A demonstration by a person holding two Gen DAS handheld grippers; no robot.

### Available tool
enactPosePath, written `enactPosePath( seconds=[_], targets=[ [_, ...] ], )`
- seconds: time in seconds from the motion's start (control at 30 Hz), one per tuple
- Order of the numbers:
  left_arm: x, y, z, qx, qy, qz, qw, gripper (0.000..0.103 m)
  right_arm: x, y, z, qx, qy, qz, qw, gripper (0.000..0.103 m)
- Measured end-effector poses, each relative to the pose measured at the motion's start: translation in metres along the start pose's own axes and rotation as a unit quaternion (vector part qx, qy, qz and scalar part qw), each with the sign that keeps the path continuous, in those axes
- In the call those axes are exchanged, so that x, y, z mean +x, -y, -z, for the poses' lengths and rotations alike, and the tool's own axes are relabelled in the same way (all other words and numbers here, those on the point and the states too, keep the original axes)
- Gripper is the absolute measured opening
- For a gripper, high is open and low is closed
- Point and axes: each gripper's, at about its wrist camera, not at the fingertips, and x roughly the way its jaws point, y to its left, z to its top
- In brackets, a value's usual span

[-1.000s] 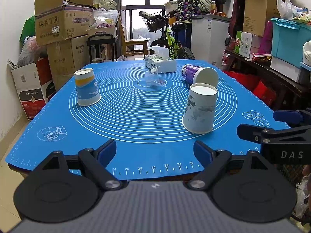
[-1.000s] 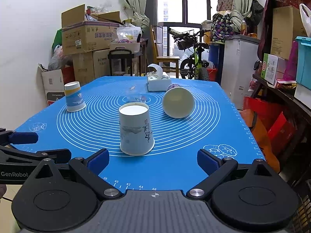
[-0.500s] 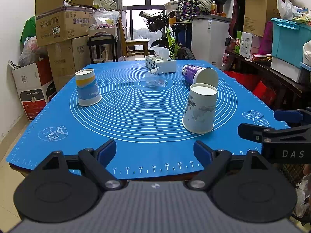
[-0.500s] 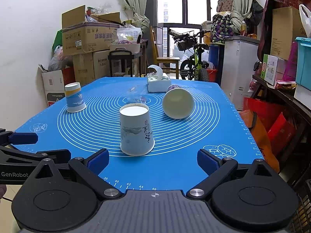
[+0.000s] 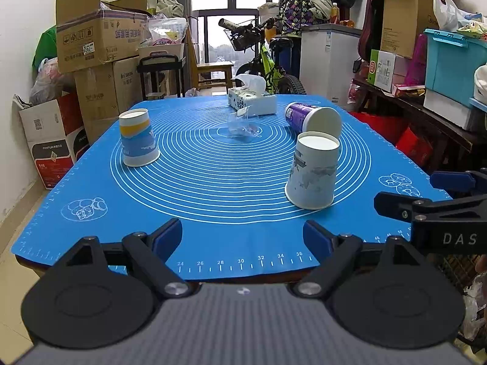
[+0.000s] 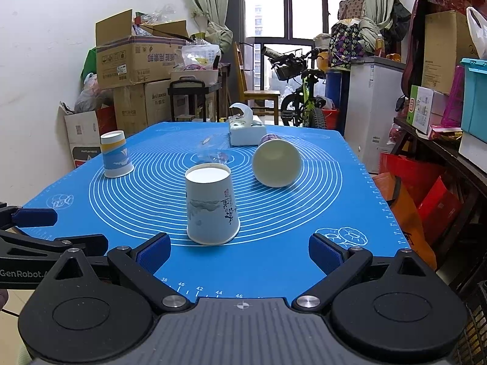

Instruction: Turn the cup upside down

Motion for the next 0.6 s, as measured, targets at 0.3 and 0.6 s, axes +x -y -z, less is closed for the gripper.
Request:
enactPosePath(
  seconds=[0.3, 0.6],
  targets=[
    [-0.0014, -0.0014, -0.0002, 0.0, 0.0, 0.0, 1.0, 0.086, 0.0, -0.0002, 0.0001, 0.0, 0.0, 0.0, 1.0, 0.097],
    [-0.0011, -0.0013, 0.0, 0.0, 0.0, 0.0, 1.0, 0.086, 0.0, -0.0002, 0.0002, 0.0, 0.0, 0.0, 1.0, 0.097]
  ],
)
